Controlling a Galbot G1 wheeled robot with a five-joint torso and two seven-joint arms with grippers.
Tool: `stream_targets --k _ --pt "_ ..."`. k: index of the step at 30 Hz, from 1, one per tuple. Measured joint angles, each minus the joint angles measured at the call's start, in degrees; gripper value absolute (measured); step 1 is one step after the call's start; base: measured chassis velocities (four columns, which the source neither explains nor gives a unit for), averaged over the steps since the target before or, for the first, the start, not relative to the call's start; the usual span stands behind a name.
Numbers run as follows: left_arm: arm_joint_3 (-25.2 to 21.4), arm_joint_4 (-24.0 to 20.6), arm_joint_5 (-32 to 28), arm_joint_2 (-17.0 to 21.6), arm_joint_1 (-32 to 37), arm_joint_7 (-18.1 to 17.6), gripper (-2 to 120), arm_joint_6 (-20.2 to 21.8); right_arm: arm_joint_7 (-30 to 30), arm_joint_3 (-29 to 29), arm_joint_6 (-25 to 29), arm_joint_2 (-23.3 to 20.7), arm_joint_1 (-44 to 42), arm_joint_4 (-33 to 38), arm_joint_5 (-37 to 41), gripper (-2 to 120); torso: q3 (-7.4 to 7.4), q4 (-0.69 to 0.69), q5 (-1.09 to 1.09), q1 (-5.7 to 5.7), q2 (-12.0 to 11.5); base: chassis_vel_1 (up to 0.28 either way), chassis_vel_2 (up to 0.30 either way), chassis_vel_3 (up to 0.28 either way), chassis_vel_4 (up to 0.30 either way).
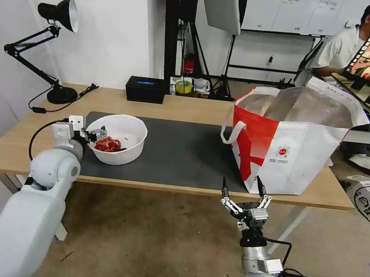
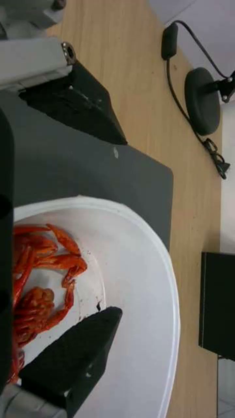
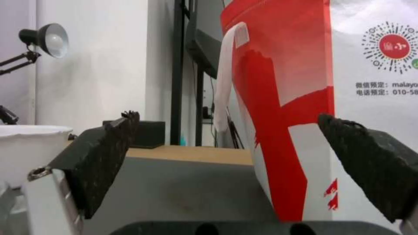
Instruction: Pick up the trash from the table and place it into the takeout bag.
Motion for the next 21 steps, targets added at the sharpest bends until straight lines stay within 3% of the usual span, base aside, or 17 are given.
stream_targets --k 21 --pt "1.88 4.69 -0.9 0.65 -2.32 0.29 100 0.18 0.2 -0.03 0.21 0.49 -0.33 -0.09 0.01 100 0.0 0.0 0.0 -0.01 0.01 0.0 0.0 0.0 0.0"
